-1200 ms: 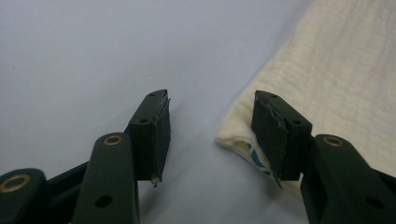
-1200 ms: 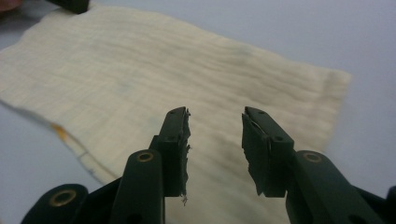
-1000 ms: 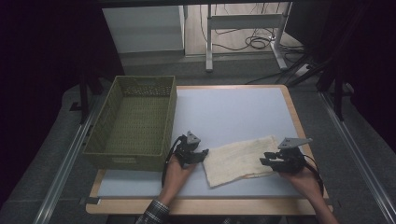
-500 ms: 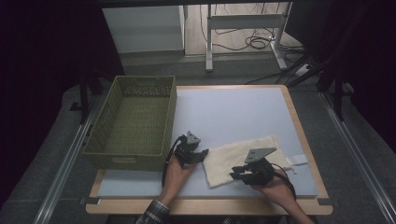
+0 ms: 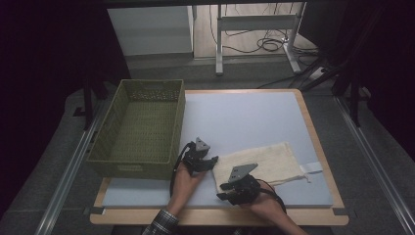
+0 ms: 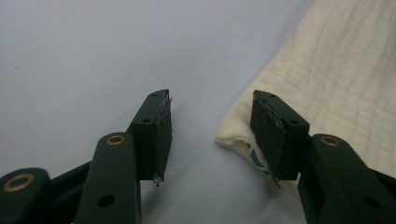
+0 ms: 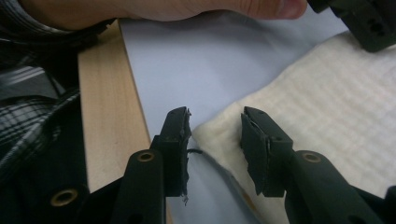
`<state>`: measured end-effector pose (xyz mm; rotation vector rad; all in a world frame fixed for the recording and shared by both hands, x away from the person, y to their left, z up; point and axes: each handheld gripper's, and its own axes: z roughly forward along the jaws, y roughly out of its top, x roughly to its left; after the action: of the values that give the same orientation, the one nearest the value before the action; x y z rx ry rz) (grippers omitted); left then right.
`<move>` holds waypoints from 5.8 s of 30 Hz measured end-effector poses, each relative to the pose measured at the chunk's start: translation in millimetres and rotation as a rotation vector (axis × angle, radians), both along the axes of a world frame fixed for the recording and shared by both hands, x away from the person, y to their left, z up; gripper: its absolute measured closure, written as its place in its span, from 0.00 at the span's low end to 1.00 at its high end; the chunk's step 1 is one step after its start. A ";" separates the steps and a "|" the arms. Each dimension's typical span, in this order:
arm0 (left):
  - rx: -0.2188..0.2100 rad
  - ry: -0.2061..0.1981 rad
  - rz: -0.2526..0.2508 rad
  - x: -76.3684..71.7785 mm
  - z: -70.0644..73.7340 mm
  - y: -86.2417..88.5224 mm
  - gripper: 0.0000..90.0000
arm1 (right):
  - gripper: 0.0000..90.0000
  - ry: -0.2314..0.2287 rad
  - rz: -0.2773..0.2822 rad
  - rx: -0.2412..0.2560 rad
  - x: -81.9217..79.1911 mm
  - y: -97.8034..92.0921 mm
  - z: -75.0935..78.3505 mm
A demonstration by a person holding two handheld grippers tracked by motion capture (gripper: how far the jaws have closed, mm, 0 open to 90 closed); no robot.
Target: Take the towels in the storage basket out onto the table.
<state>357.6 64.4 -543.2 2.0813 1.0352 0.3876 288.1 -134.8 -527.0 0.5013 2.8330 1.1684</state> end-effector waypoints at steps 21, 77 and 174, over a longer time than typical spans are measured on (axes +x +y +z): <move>-0.072 -0.021 -0.080 -0.3 7.8 -2.6 0.96 | 0.95 -0.002 -0.043 0.023 5.2 -9.2 7.6; -0.015 -0.144 -0.411 65.4 48.1 -190.0 0.96 | 0.95 -0.067 -0.461 0.073 10.8 -195.2 33.8; -0.012 0.010 -0.192 64.1 9.2 -133.4 0.42 | 0.61 -0.026 -0.691 -0.007 34.9 -231.2 12.2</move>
<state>421.6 -69.0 -534.0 2.1516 0.8323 0.2734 323.0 -366.0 -514.8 1.3051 2.3025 0.9918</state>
